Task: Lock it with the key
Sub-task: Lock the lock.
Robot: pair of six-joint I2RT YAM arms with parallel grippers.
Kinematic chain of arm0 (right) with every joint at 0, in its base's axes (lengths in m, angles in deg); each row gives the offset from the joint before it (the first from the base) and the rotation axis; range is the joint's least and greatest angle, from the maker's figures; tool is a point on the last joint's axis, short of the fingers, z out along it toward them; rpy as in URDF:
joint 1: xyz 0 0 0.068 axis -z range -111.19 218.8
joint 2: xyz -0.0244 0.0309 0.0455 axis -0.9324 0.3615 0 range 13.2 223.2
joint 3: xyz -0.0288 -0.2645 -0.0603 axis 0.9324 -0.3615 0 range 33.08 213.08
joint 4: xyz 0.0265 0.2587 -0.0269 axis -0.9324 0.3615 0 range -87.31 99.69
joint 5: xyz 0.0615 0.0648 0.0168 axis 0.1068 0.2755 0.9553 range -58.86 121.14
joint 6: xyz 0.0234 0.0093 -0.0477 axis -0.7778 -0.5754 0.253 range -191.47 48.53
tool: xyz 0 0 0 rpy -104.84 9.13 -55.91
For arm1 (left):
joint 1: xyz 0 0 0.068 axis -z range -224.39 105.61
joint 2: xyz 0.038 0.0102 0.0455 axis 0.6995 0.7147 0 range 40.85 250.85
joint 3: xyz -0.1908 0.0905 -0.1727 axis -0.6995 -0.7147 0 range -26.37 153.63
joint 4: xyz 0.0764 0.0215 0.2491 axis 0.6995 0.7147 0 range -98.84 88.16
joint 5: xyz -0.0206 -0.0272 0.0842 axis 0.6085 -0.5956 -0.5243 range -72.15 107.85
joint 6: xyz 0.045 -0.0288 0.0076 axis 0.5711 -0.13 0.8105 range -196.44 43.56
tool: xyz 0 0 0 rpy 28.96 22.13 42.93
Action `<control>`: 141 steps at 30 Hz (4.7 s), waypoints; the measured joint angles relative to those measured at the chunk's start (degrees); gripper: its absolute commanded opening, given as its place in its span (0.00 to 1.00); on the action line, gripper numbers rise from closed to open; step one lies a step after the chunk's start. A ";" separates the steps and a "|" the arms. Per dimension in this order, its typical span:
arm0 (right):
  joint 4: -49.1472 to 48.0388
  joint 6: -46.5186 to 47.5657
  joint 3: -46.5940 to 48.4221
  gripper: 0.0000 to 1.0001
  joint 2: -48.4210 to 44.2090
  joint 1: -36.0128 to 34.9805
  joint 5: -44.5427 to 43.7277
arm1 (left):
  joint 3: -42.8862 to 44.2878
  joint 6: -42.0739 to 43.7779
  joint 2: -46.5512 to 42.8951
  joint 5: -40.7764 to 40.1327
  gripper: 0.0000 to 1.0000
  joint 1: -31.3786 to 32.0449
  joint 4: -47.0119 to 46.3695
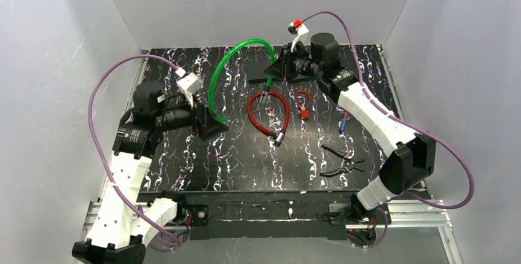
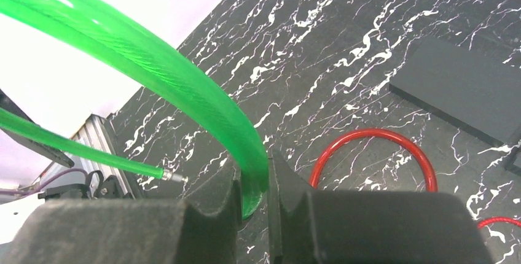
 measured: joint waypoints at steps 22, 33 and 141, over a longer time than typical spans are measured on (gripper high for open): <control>-1.91 -2.85 0.08 0.01 -0.17 2.09 3.89 | -1.56 0.15 1.97 -1.63 0.57 0.00 -6.25; -4.53 -6.53 -0.02 0.01 -0.52 2.90 6.67 | -5.69 0.19 4.88 -0.56 0.00 0.00 -13.26; -17.28 -31.51 -15.10 0.01 1.33 2.79 0.24 | 25.24 4.64 27.87 -31.10 0.00 25.17 -6.84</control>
